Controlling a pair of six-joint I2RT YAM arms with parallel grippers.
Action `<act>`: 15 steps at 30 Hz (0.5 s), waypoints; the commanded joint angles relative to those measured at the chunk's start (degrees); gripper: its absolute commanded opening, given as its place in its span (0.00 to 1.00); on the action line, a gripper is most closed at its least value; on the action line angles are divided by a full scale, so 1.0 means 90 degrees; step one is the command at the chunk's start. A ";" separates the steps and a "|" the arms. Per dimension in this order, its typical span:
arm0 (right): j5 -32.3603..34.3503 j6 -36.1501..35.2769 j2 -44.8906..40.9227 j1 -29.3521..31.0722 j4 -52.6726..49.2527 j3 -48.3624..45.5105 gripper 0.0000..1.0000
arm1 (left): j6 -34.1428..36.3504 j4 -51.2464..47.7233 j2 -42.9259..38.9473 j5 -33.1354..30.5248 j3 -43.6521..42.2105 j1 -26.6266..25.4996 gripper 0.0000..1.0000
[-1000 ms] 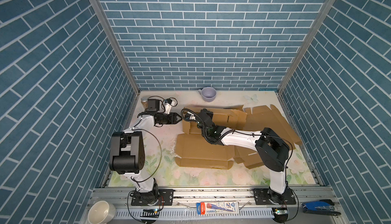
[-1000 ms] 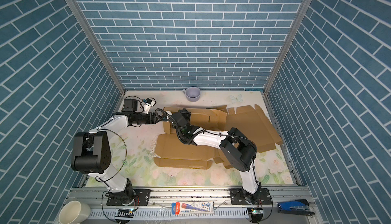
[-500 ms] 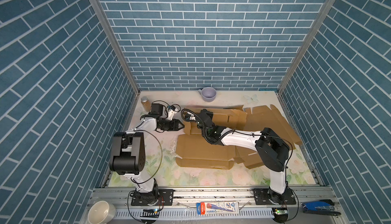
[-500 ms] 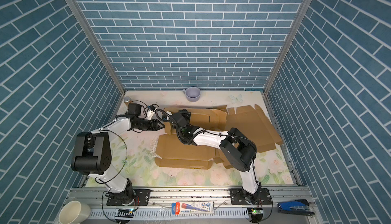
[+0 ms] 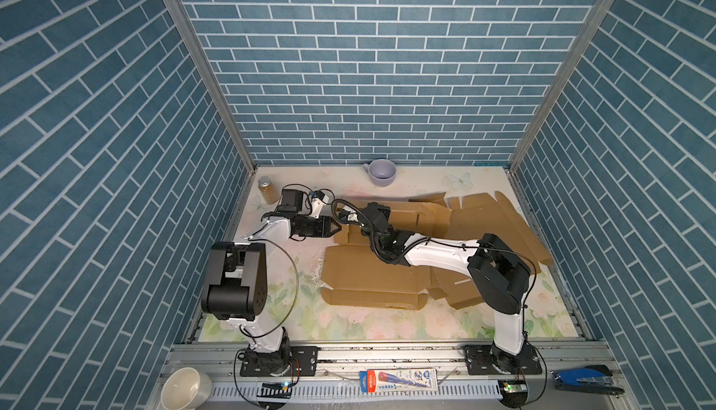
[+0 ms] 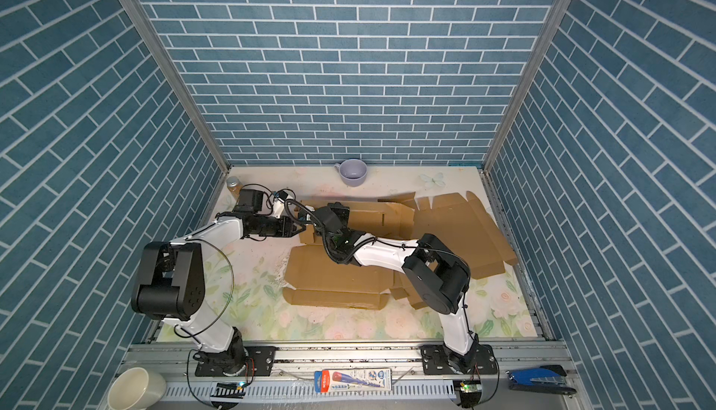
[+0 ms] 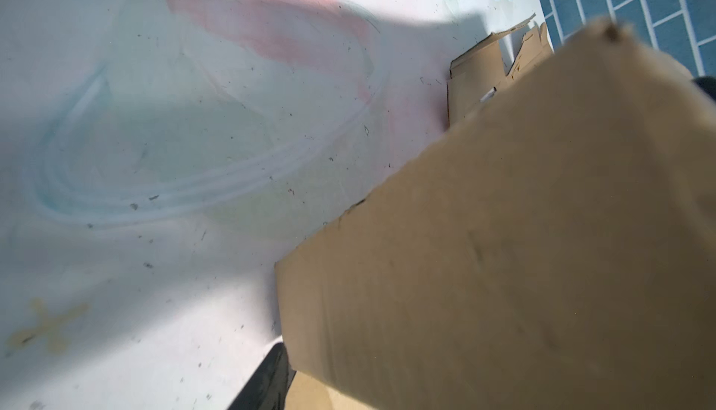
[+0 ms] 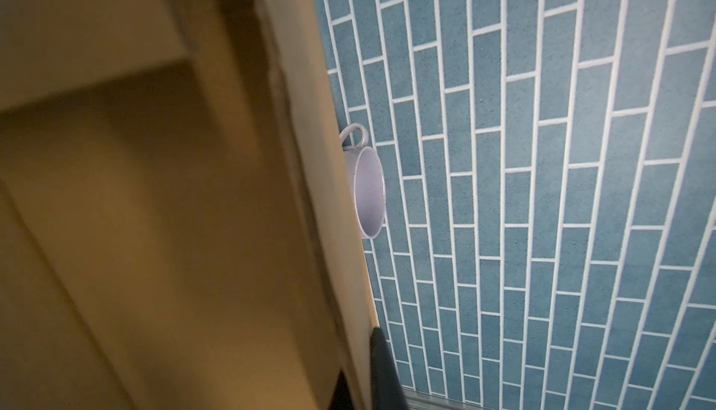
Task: Fold the paper box
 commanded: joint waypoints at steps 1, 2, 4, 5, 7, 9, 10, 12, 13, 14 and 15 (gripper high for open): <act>-0.0161 0.0599 -0.0245 0.0031 -0.0356 0.0039 0.00 | -0.0408 0.0957 -0.0078 -0.0584 -0.0248 -0.0243 0.51; -0.0170 0.0668 -0.0250 0.0032 -0.0429 0.0067 0.00 | -0.0396 0.1007 -0.0089 -0.0851 -0.0282 -0.0338 0.51; -0.0170 0.0771 -0.0246 0.0041 -0.0499 0.0097 0.00 | -0.0438 0.1261 -0.0183 -0.1333 -0.0462 -0.0468 0.48; -0.0170 0.0806 -0.0236 0.0048 -0.0517 0.0097 0.00 | -0.0519 0.1473 -0.0241 -0.1578 -0.0605 -0.0525 0.47; -0.0170 0.0875 -0.0226 0.0058 -0.0526 0.0109 0.00 | -0.0773 0.1996 -0.0351 -0.1939 -0.0882 -0.0593 0.46; -0.0181 0.0935 -0.0219 0.0059 -0.0538 0.0104 0.00 | -0.1033 0.2540 -0.0404 -0.2170 -0.1122 -0.0663 0.44; -0.0183 0.0973 -0.0216 0.0060 -0.0538 0.0107 0.00 | -0.1117 0.2725 -0.0406 -0.2336 -0.1185 -0.0728 0.42; -0.0200 0.1035 -0.0209 0.0060 -0.0538 0.0106 0.00 | -0.1153 0.3024 -0.0401 -0.2584 -0.1263 -0.0867 0.40; -0.0214 0.1088 -0.0216 0.0059 -0.0570 0.0124 0.00 | -0.1185 0.3163 -0.0398 -0.2724 -0.1299 -0.0946 0.38; -0.0228 0.1137 -0.0226 0.0060 -0.0612 0.0129 0.00 | -0.1213 0.3295 -0.0394 -0.2841 -0.1338 -0.1000 0.37; -0.0241 0.1177 -0.0226 0.0061 -0.0617 0.0138 0.00 | -0.1227 0.3416 -0.0387 -0.2922 -0.1378 -0.1045 0.36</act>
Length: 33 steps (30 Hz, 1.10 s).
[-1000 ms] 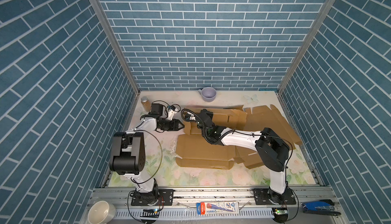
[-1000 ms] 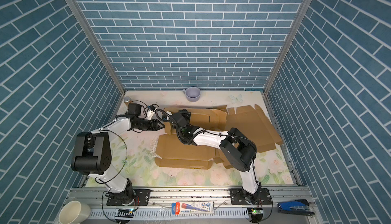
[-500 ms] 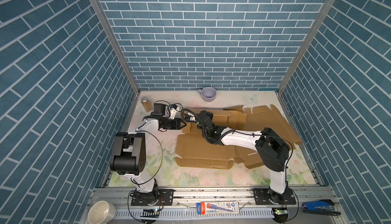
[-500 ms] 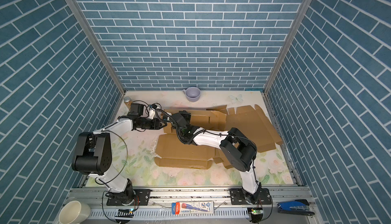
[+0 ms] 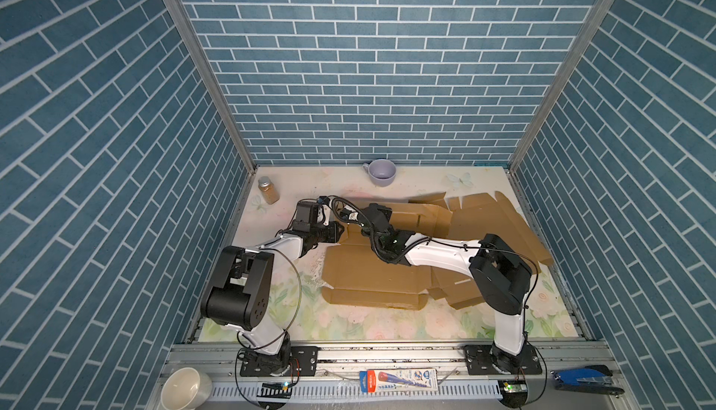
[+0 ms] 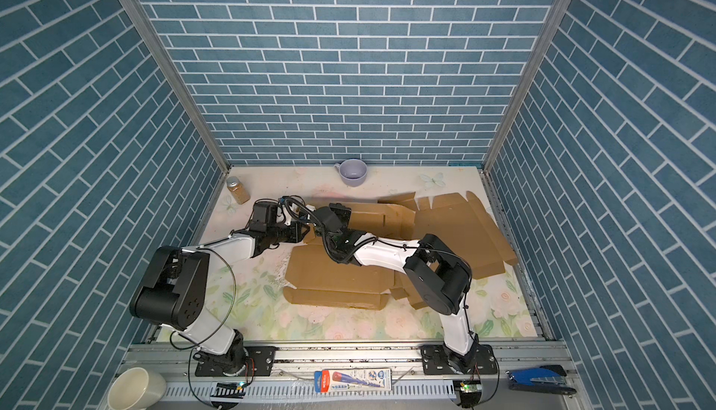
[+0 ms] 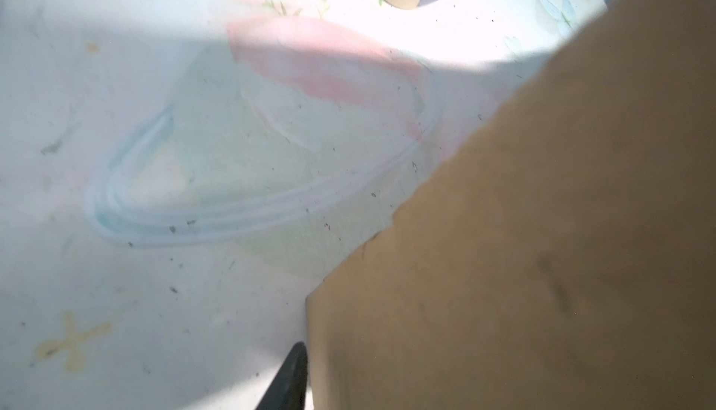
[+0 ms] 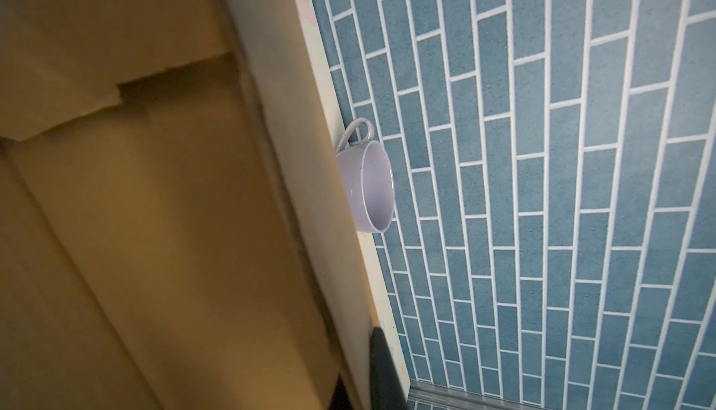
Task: Fold the paper box
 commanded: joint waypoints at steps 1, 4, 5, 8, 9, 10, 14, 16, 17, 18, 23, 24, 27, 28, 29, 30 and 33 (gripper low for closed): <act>-0.0220 0.0679 -0.0180 0.0055 -0.0401 0.0126 0.00 | -0.0231 0.1018 -0.0071 -0.0787 -0.0142 -0.0154 0.35; -0.0247 0.0801 -0.0180 0.0055 -0.0459 0.0141 0.00 | -0.0294 0.1378 -0.0053 -0.1033 -0.0321 -0.0237 0.32; -0.0293 0.0862 -0.0189 0.0056 -0.0499 0.0154 0.00 | -0.0315 0.1496 -0.0037 -0.1114 -0.0373 -0.0265 0.31; -0.0378 0.1083 -0.0214 0.0064 -0.0675 0.0199 0.00 | -0.0245 0.1690 0.0086 -0.1248 -0.0414 -0.0358 0.27; -0.0417 0.1162 -0.0218 0.0059 -0.0786 0.0229 0.00 | -0.0201 0.1699 0.0118 -0.1305 -0.0412 -0.0396 0.25; -0.0470 0.1282 -0.0233 0.0048 -0.0909 0.0277 0.00 | -0.0148 0.1733 0.0142 -0.1388 -0.0417 -0.0440 0.23; -0.0995 0.2030 -0.0415 -0.0041 -0.1823 0.0502 0.02 | 0.0074 0.1715 0.0093 -0.2166 -0.0455 -0.0637 0.11; -0.1479 0.2513 -0.0515 -0.0150 -0.2424 0.0646 0.06 | 0.0114 0.1826 0.0095 -0.2456 -0.0506 -0.0729 0.06; -0.1713 0.2759 -0.0539 -0.0230 -0.2711 0.0718 0.07 | 0.0170 0.1843 0.0095 -0.2608 -0.0507 -0.0785 0.04; -0.1891 0.2940 -0.0567 -0.0284 -0.2907 0.0753 0.09 | 0.0218 0.1857 0.0092 -0.2808 -0.0508 -0.0840 0.02; -0.2486 0.3574 -0.0552 -0.0524 -0.3451 0.0806 0.08 | 0.0477 0.2120 0.0201 -0.3716 -0.0784 -0.1225 0.00; -0.2471 0.3588 -0.0534 -0.0531 -0.3413 0.0768 0.06 | 0.0469 0.2137 0.0247 -0.3812 -0.0781 -0.1267 0.00; -0.2401 0.3635 -0.0510 -0.0524 -0.3157 0.0626 0.01 | 0.0290 0.2385 0.0310 -0.3619 -0.0872 -0.1270 0.03; -0.2346 0.3612 -0.0529 -0.0507 -0.3014 0.0527 0.00 | 0.0276 0.2505 0.0300 -0.3440 -0.0929 -0.1254 0.07; -0.2256 0.3540 -0.0558 -0.0490 -0.2796 0.0403 0.00 | 0.0244 0.2554 0.0273 -0.3277 -0.0972 -0.1223 0.11; -0.2180 0.3437 -0.0588 -0.0456 -0.2561 0.0250 0.00 | 0.0168 0.2597 0.0256 -0.3106 -0.1009 -0.1162 0.14; -0.1848 0.2857 -0.0609 -0.0334 -0.1794 -0.0237 0.00 | -0.0113 0.2753 0.0201 -0.2390 -0.1103 -0.0885 0.20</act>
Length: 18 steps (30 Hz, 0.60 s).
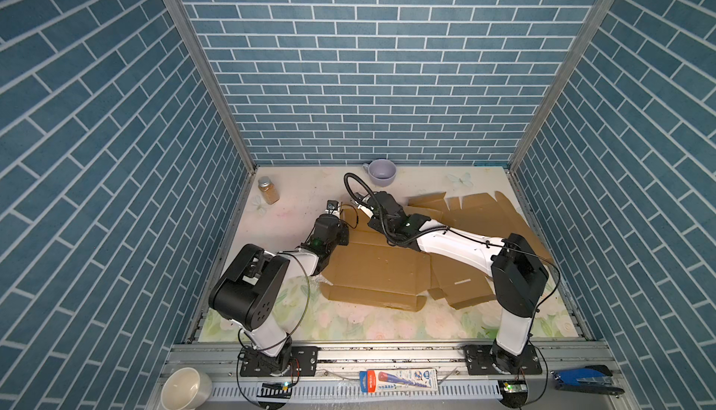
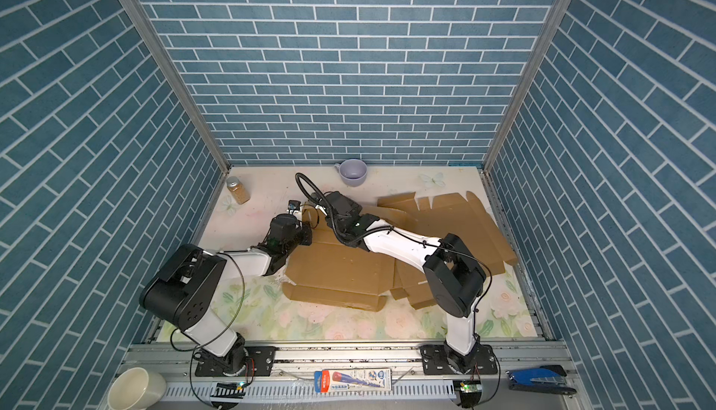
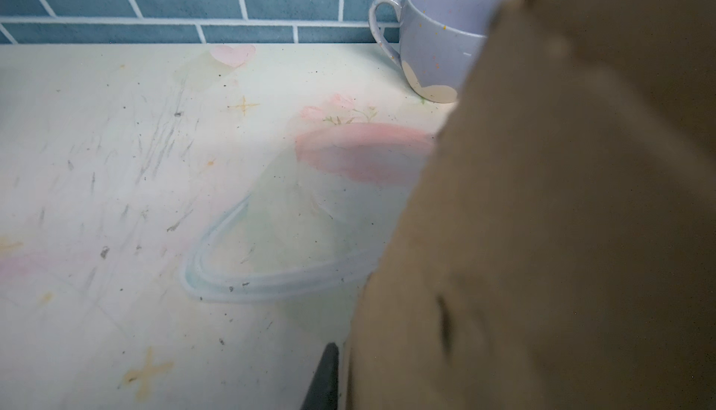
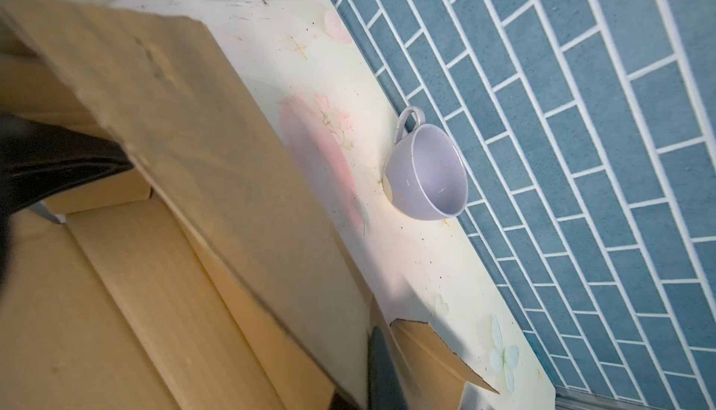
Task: Fold the paper box
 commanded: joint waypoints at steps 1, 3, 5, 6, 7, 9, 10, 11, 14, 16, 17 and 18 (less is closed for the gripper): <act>0.0039 -0.0073 -0.0013 0.0196 0.0332 -0.0696 0.00 | -0.0130 0.0228 -0.0005 0.0593 -0.0162 0.0307 0.22; 0.0229 -0.0382 0.0006 0.0258 0.0676 -0.0871 0.00 | -0.0145 0.0186 -0.0078 0.0760 -0.0160 0.0381 0.25; 0.0348 -0.0645 0.0015 0.0302 0.0984 -0.1028 0.00 | -0.0160 0.0127 -0.0154 0.0957 -0.0131 0.0462 0.29; 0.0383 -0.0735 0.0032 0.0312 0.1080 -0.1071 0.00 | -0.0176 0.0079 -0.0199 0.1009 -0.0101 0.0483 0.30; 0.0413 -0.0828 0.0062 0.0321 0.1141 -0.1085 0.00 | -0.0166 0.0044 -0.0265 0.1087 -0.0078 0.0510 0.32; 0.0508 -0.0978 0.0145 0.0339 0.1229 -0.1078 0.00 | -0.0143 -0.0039 -0.0407 0.1129 -0.0056 0.0550 0.34; 0.0545 -0.1050 0.0178 0.0343 0.1299 -0.1082 0.00 | -0.0126 -0.0086 -0.0496 0.1127 -0.0056 0.0577 0.35; 0.0552 -0.1093 0.0190 0.0342 0.1330 -0.1092 0.00 | -0.0121 -0.0102 -0.0577 0.1129 -0.0066 0.0626 0.35; 0.0508 -0.1089 0.0202 0.0358 0.1333 -0.1097 0.00 | -0.0125 -0.0033 -0.0680 0.1238 -0.0059 0.0709 0.34; 0.0387 -0.0963 0.0202 0.0350 0.1109 -0.0994 0.00 | -0.0097 0.0034 -0.0584 0.1391 0.0028 0.0708 0.29; 0.0255 -0.0780 0.0189 0.0337 0.0855 -0.0884 0.01 | -0.0059 0.0122 -0.0500 0.1467 0.0058 0.0708 0.25; 0.0082 -0.0580 0.0141 0.0308 0.0578 -0.0771 0.04 | -0.0028 0.0173 -0.0441 0.1466 0.0063 0.0703 0.21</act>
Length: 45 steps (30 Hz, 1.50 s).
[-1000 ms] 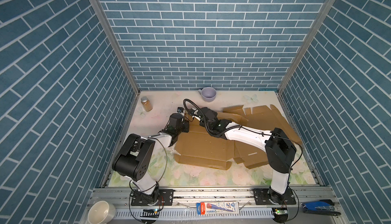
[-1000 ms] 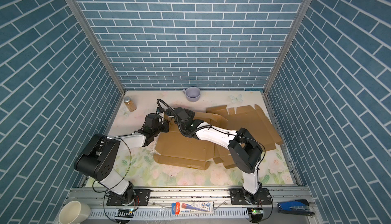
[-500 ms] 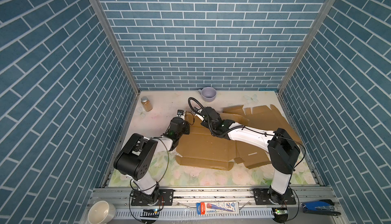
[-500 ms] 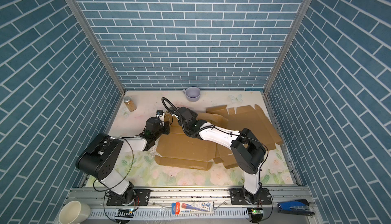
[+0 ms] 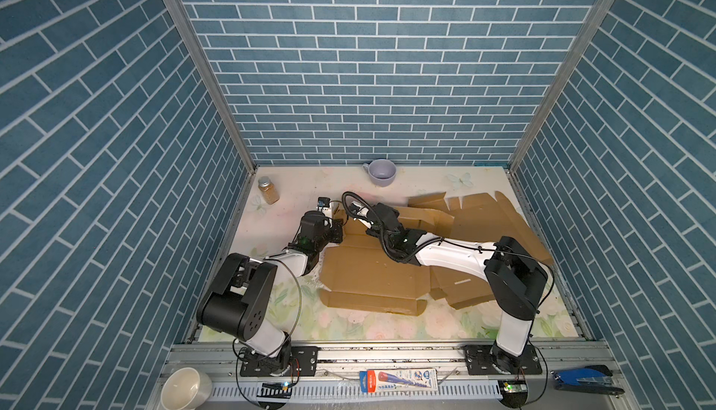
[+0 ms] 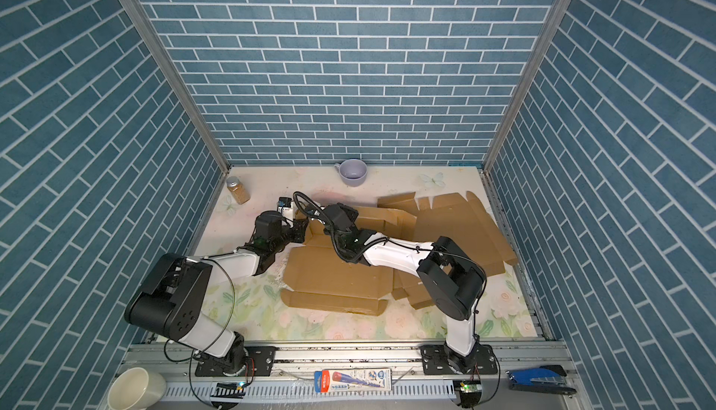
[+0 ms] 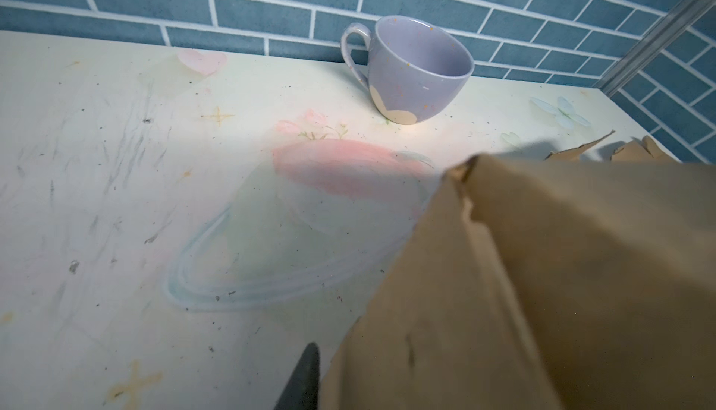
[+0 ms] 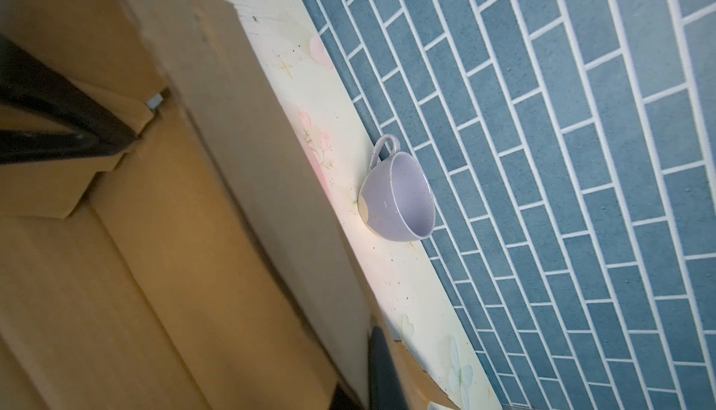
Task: Fold the paper box
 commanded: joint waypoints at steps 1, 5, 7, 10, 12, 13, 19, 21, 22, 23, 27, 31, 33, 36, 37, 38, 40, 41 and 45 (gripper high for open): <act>-0.0760 0.0777 0.0074 -0.0020 -0.1385 0.0164 0.08 | 0.0084 0.0372 0.0114 -0.0026 0.0159 0.0113 0.15; -0.2637 0.2208 -0.0285 -0.0547 -0.2806 0.0736 0.28 | 0.0408 0.0874 0.0161 -0.0192 -0.0020 0.0110 0.06; -0.3518 0.2598 -0.0373 -0.0774 -0.3302 0.0998 0.36 | 0.0575 0.1198 0.0211 -0.0166 -0.0121 0.0110 0.05; -0.4810 0.3174 -0.0395 -0.1049 -0.3933 0.1417 0.50 | 0.0665 0.1583 0.0306 -0.0094 -0.0248 0.0108 0.05; -0.5928 0.3692 -0.0389 -0.1336 -0.4172 0.1698 0.56 | 0.0670 0.1762 0.0344 -0.0055 -0.0323 0.0109 0.05; -0.6494 0.3964 -0.0379 -0.1496 -0.4199 0.1807 0.58 | 0.0668 0.1853 0.0367 -0.0063 -0.0369 0.0108 0.05; -0.7862 0.5555 -0.0292 -0.2003 -0.3731 0.2328 0.63 | 0.0783 0.2228 0.0459 0.0012 -0.0534 0.0062 0.05; -0.7968 0.6043 -0.0119 -0.2034 -0.3563 0.2570 0.63 | 0.0821 0.2271 0.0479 0.0017 -0.0549 0.0020 0.05; -0.7792 0.6204 0.0021 -0.2035 -0.3700 0.2809 0.63 | 0.0847 0.2299 0.0469 0.0028 -0.0565 -0.0006 0.05; -0.7752 0.6276 0.0137 -0.2033 -0.3791 0.2969 0.62 | 0.0873 0.2310 0.0458 0.0019 -0.0581 -0.0025 0.05; -0.7073 0.6514 0.0527 -0.2016 -0.4186 0.3555 0.63 | 0.0890 0.2209 0.0401 0.0014 -0.0554 -0.0069 0.06; -0.6707 0.6427 0.1054 -0.1876 -0.4750 0.4201 0.63 | 0.0870 0.2058 0.0352 -0.0022 -0.0513 -0.0089 0.07; -0.6531 0.6281 0.1239 -0.1751 -0.4950 0.4411 0.63 | 0.0898 0.1956 0.0289 -0.0065 -0.0515 -0.0088 0.08; -0.6330 0.6100 0.1525 -0.1602 -0.5302 0.4823 0.63 | 0.0864 0.1944 0.0278 -0.0077 -0.0508 -0.0087 0.08; -0.6281 0.6075 0.1594 -0.1581 -0.5341 0.4881 0.63 | 0.0826 0.1950 0.0291 -0.0058 -0.0498 -0.0094 0.09; -0.6252 0.6065 0.1653 -0.1574 -0.5341 0.4900 0.63 | 0.0807 0.1945 0.0298 -0.0038 -0.0489 -0.0087 0.09; -0.6200 0.5997 0.1837 -0.1567 -0.5429 0.4962 0.63 | 0.0751 0.1968 0.0331 -0.0049 -0.0498 -0.0093 0.11; -0.6160 0.5940 0.1933 -0.1566 -0.5499 0.4996 0.62 | 0.0739 0.1951 0.0338 -0.0075 -0.0506 -0.0088 0.11; -0.6011 0.5715 0.2127 -0.1528 -0.5653 0.4934 0.60 | 0.0610 0.1917 0.0409 -0.0229 -0.0565 -0.0089 0.16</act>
